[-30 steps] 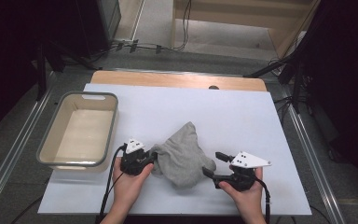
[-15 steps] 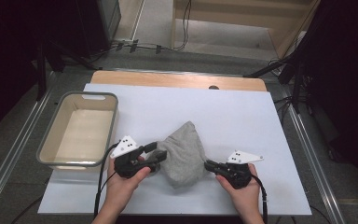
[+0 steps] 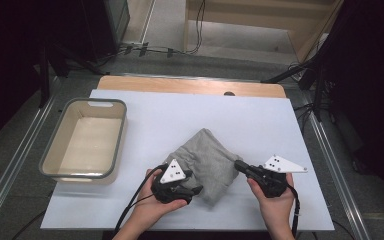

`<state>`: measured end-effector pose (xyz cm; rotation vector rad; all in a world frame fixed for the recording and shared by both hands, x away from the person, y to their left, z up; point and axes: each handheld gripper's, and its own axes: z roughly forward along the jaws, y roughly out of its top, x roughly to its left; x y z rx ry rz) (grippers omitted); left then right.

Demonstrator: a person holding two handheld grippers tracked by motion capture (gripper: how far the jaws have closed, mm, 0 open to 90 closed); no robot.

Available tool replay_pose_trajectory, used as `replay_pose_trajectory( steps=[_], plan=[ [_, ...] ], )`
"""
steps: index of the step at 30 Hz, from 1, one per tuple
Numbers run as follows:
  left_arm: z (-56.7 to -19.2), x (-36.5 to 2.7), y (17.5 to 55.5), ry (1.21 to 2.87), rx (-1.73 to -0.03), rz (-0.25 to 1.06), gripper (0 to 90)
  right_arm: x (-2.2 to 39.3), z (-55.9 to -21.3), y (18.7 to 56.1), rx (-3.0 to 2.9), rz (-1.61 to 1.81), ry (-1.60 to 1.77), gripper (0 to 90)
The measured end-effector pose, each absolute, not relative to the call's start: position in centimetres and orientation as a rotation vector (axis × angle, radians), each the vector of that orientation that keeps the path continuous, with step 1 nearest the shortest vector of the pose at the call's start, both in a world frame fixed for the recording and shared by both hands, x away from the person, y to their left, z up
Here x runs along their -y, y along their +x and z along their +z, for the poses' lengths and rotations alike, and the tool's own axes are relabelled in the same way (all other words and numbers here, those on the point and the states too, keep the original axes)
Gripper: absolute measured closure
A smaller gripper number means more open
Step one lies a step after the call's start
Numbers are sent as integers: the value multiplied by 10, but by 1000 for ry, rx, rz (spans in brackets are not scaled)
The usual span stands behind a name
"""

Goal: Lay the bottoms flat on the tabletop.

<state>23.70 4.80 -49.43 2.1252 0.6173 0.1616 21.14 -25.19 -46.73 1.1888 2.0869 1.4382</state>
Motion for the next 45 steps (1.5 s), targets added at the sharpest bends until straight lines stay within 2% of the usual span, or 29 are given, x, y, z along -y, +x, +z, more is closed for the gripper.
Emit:
replay_pose_trajectory(
  steps=[1,3,4,5,6,15,21,22,23,24,25,28,32,35,38,45],
  plan=[
    [-496,-47,238,2118,-632,156,493,252,-466,211,-2083,1447,1184,879],
    [-495,-47,240,2090,-647,128,646,250,-464,210,-2085,1453,1155,879],
    [-493,-47,240,2080,-638,116,793,247,-461,208,-2085,1461,1131,878],
    [-490,-47,239,2074,-627,115,793,247,-461,208,-2085,1461,1131,878],
    [-487,-47,238,2065,-618,115,883,245,-457,205,-2074,1466,1108,878],
    [-472,-44,229,2018,-538,84,898,262,-428,195,-1956,1464,1071,879],
    [-464,-55,232,1978,-553,91,900,288,-437,203,-1900,1421,1230,873],
    [-464,-57,234,1978,-580,104,900,291,-441,206,-1910,1425,1256,862],
    [-464,-59,236,1976,-606,112,900,295,-446,209,-1913,1433,1287,796],
    [-466,-61,238,1977,-625,113,899,298,-449,211,-1902,1452,1309,686],
    [-468,-62,240,1980,-639,105,894,300,-452,212,-1883,1456,1331,602],
    [-475,-63,241,1992,-672,144,651,307,-454,210,-1870,1429,1349,473],
    [-482,-58,240,2015,-661,92,426,313,-458,196,-1882,1376,1372,341],
    [-488,-44,232,2052,-609,71,350,318,-468,180,-1892,1341,1406,269],
    [-494,-30,228,2080,-588,57,312,323,-480,167,-1925,1332,1440,242],
    [-513,-6,222,2210,-569,57,276,304,-498,161,-2076,1283,1415,212]
  ],
)
